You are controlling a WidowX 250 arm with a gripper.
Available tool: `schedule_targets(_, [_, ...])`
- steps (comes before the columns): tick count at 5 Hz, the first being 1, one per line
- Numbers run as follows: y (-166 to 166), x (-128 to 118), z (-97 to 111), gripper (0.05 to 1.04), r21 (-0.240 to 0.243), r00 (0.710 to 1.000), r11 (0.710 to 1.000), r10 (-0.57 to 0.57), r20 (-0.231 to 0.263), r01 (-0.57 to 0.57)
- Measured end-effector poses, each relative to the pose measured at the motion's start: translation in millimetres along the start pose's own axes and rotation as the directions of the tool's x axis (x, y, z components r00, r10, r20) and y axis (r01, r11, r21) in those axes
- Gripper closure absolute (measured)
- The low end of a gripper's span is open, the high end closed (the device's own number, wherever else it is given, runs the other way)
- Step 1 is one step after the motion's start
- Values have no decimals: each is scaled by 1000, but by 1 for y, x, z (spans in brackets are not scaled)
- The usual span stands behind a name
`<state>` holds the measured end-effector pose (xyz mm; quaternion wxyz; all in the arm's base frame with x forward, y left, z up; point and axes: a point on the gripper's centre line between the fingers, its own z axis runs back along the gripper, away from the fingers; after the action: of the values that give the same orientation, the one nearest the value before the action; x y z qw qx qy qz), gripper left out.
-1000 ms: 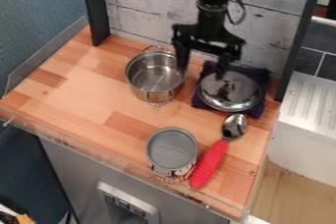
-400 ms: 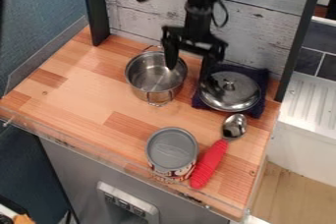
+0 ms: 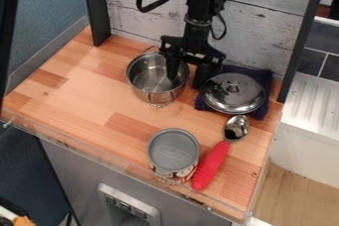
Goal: Move the silver pot to the middle left edge of the table
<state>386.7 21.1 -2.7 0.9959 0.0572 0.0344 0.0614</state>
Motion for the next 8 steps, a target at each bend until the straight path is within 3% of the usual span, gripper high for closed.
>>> schedule_targets(1, [2,-4,-1,728,-3,1000,1000,-5,7,5])
schedule_targets(2, [3,-7,-1,930,4,1000,1000,-4,13,4])
schedule_targets(3, [8,-12,12,1003,4,1000,1000,6,18,-6])
schedule_targets(4, [23,-21,25,1006,-4,998,1000,31,47,-31])
schedule_targets(5, [60,-40,44,1006,-8,992,995,100,77,-100])
schedule_targets(6, [98,-59,34,1006,-10,980,982,189,59,-189])
schedule_targets(7, [125,-61,27,1006,-4,967,969,245,68,-246])
schedule_targets(8, [145,-65,3,1006,24,955,955,294,36,-295])
